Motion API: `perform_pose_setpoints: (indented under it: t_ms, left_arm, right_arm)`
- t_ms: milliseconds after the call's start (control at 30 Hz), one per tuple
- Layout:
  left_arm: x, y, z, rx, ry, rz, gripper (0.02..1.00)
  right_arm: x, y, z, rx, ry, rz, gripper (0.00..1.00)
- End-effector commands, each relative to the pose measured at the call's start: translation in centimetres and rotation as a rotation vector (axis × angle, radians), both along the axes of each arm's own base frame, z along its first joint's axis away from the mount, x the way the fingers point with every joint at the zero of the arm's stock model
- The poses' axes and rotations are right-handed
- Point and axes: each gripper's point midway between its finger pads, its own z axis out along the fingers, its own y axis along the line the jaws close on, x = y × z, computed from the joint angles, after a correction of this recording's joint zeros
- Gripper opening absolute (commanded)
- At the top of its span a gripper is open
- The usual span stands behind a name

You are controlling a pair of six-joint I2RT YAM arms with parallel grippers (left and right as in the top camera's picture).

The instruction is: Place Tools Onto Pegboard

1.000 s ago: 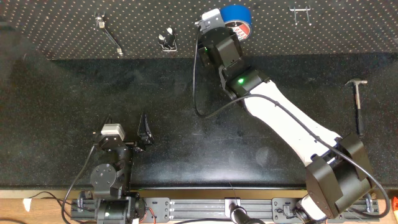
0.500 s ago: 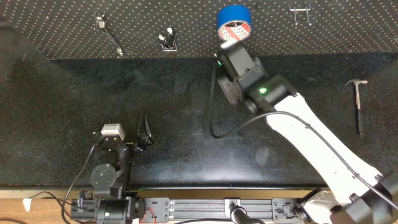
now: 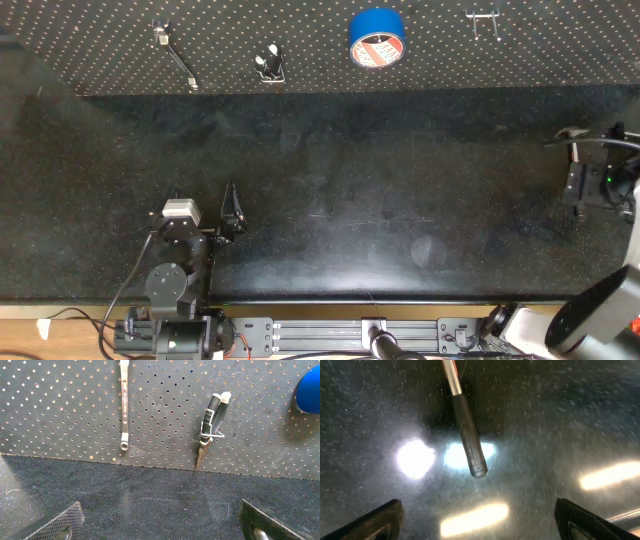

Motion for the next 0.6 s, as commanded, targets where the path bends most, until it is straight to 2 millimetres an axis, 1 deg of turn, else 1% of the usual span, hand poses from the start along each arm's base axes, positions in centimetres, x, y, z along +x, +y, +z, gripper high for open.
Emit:
perform_pose_setpoints:
  t_ms: [33, 100, 133, 333, 433, 500, 600]
  left_arm:
    - [0.0, 0.1, -0.1, -0.004, 0.001, 0.008, 0.996]
    - [0.0, 0.1, -0.1, -0.005, 0.002, 0.008, 0.996]
    - [0.0, 0.1, -0.1, -0.004, 0.001, 0.008, 0.996]
    - [0.0, 0.1, -0.1, -0.005, 0.002, 0.008, 0.996]
    - [0.0, 0.1, -0.1, -0.005, 0.002, 0.008, 0.996]
    - [0.0, 0.1, -0.1, -0.005, 0.002, 0.008, 0.996]
    - [0.0, 0.1, -0.1, -0.004, 0.001, 0.008, 0.996]
  right_arm:
    - [1.3, 0.1, -3.3, 0.079, 0.009, 0.116, 0.98]
    - [2.7, 0.8, -4.4, 0.138, -0.033, 0.181, 0.98]
    - [3.1, 0.8, -4.9, 0.143, -0.041, 0.186, 0.978]
    - [3.1, 0.7, -6.4, 0.157, -0.014, 0.237, 0.978]
    - [3.0, 0.4, -7.1, 0.147, 0.009, 0.245, 0.976]
    - [3.2, 0.1, -7.1, 0.132, 0.006, 0.247, 0.976]
    - [2.9, -0.5, -7.2, 0.079, 0.049, 0.252, 0.976]
